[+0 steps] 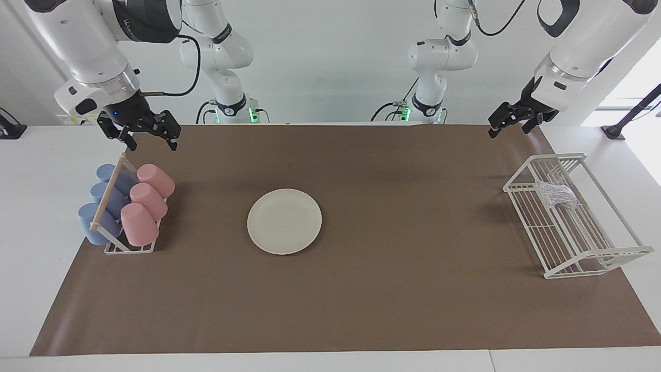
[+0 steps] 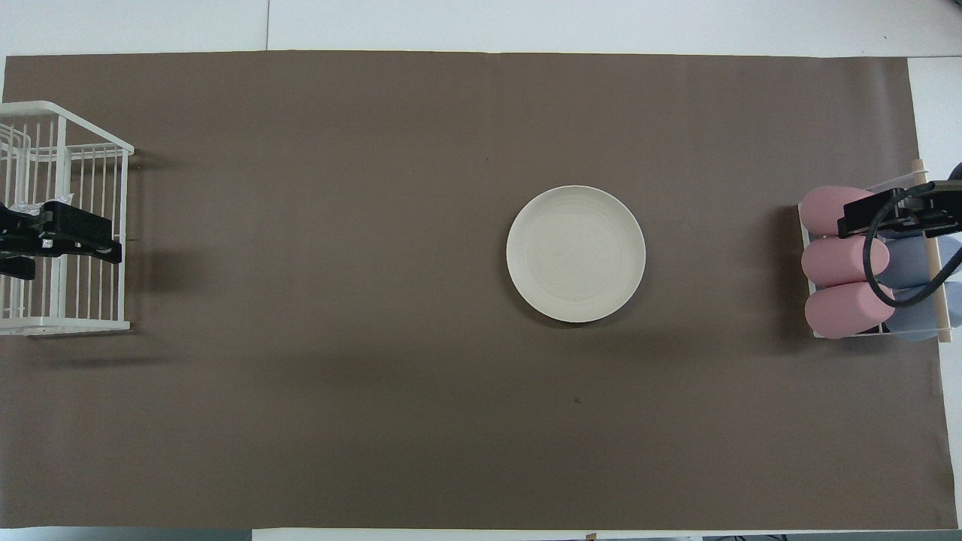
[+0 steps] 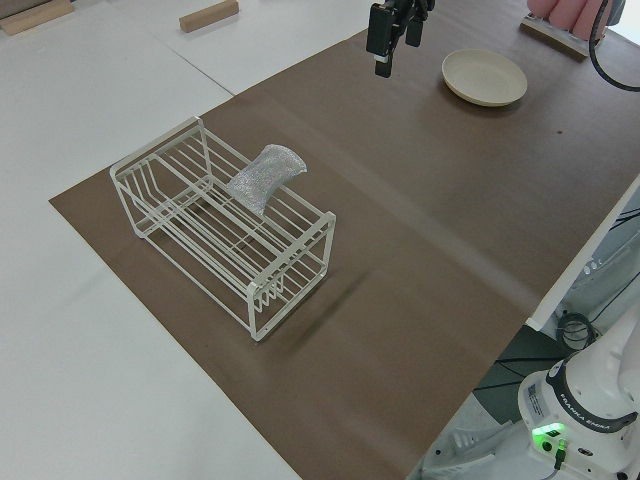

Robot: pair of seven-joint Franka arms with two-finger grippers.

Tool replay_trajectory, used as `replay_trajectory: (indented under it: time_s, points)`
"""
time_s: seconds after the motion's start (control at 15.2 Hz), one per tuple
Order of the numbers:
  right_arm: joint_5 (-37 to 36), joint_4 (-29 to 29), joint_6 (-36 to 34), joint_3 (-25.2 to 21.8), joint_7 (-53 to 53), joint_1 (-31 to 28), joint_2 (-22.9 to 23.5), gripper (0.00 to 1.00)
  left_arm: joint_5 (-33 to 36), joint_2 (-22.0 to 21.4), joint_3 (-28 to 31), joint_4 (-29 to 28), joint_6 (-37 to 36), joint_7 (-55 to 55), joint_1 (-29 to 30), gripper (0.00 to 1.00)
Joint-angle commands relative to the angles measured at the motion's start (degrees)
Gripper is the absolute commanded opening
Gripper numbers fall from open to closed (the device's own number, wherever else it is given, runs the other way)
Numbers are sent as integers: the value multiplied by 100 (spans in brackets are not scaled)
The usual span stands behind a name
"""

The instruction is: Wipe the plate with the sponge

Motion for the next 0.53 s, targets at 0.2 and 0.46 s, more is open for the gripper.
replay_trajectory:
  time_s: [0.2,0.46]
  points:
    - [77,-30,-30,-4,81,11,-57,100,5,-106,-22,-140,128,44,62,100]
    - [77,-30,-39,-4,81,11,-57,100,-4,-114,-5,-166,206,0,88,100]
